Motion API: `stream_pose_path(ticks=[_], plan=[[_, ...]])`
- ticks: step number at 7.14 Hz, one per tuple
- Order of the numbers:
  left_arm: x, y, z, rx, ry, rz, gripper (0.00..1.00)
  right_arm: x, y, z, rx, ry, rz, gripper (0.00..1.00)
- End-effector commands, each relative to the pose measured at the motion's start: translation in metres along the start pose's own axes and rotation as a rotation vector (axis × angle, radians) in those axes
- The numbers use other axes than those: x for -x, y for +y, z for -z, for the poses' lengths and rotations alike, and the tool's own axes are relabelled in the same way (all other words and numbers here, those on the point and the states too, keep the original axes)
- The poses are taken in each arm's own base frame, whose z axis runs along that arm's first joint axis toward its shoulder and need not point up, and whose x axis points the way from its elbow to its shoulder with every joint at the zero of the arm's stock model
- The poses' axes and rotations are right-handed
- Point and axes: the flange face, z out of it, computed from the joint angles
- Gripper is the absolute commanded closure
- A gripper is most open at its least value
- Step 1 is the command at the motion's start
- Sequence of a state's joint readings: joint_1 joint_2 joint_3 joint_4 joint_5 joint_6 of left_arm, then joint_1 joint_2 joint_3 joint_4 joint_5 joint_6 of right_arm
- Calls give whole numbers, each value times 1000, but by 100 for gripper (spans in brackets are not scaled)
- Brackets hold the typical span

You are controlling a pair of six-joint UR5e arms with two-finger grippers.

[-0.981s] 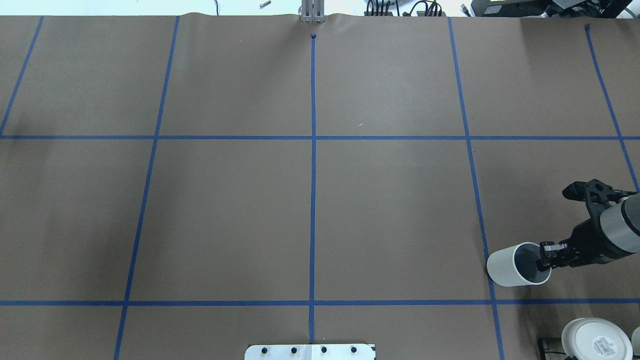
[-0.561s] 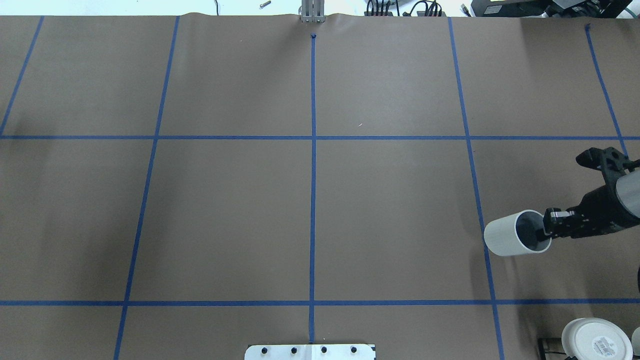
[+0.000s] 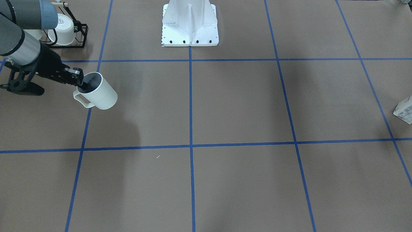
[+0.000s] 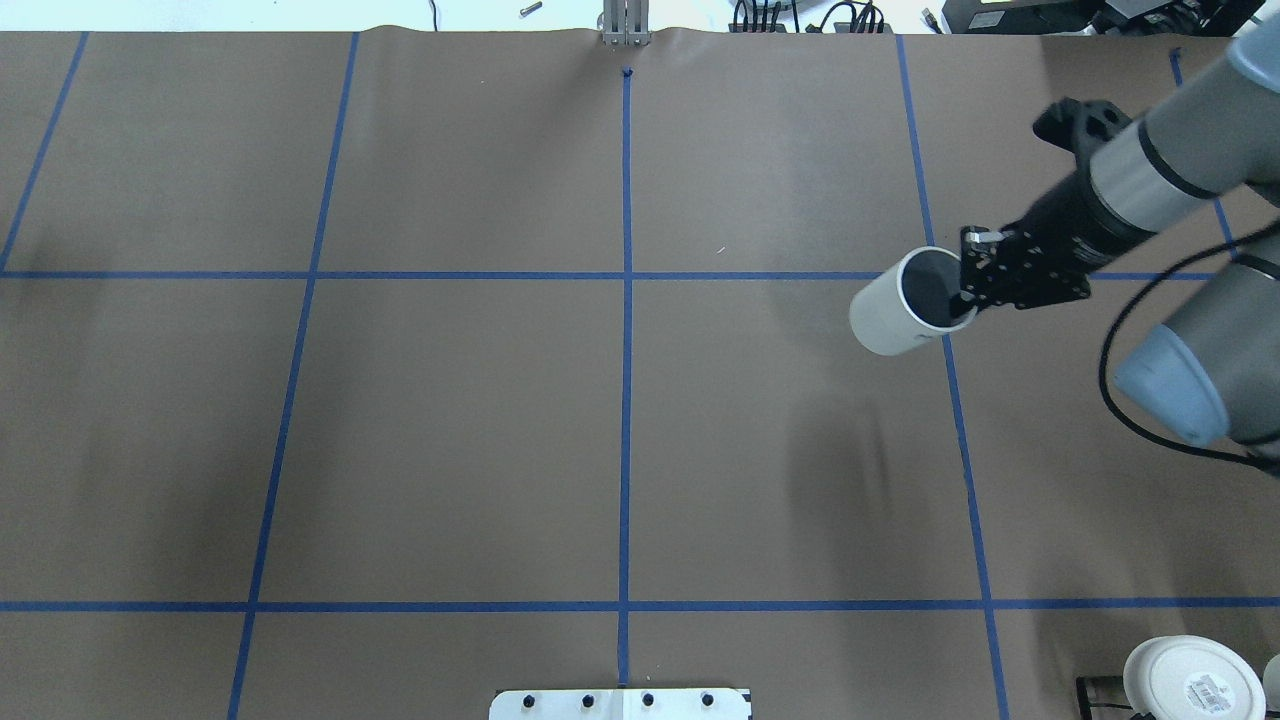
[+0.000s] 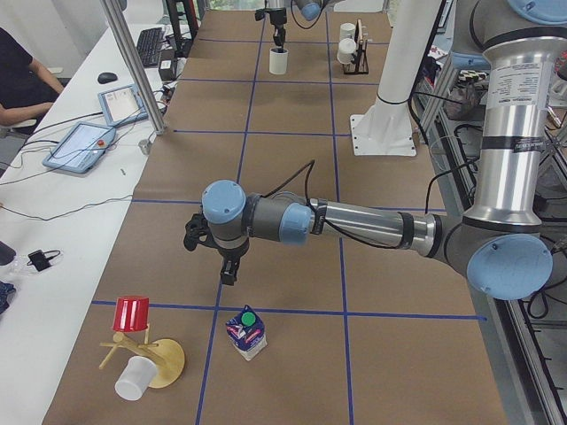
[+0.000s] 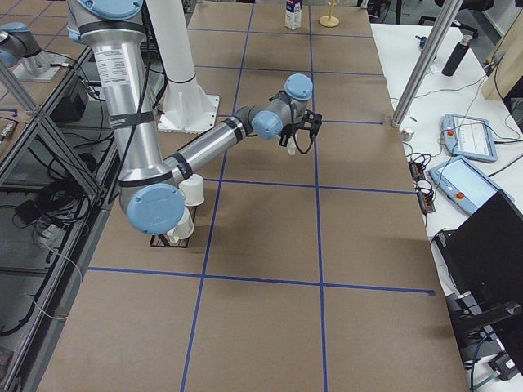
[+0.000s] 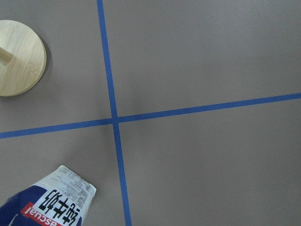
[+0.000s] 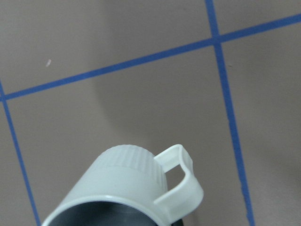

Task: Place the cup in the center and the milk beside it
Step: 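Carry the white mug with the right gripper to the table center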

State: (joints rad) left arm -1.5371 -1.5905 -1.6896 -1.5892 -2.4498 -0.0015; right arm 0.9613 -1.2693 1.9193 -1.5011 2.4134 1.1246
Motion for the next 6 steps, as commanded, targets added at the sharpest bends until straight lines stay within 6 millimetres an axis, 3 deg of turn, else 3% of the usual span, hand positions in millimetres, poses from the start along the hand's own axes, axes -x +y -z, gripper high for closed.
stream_pose_path(ticks=[1,3,4,6], plan=[[0,0,0,0,0,0,1,109,-22,-32,-19,38,47,100],[5,0,-5,9,2,6,1,195,-42,-67,-26,72,67,100],[7,1,-7,13,2,10,1,224,-35,-90,-63,108,88,100],[11,-1,-10,19,2,16,1,259,-25,-137,-68,170,112,100]])
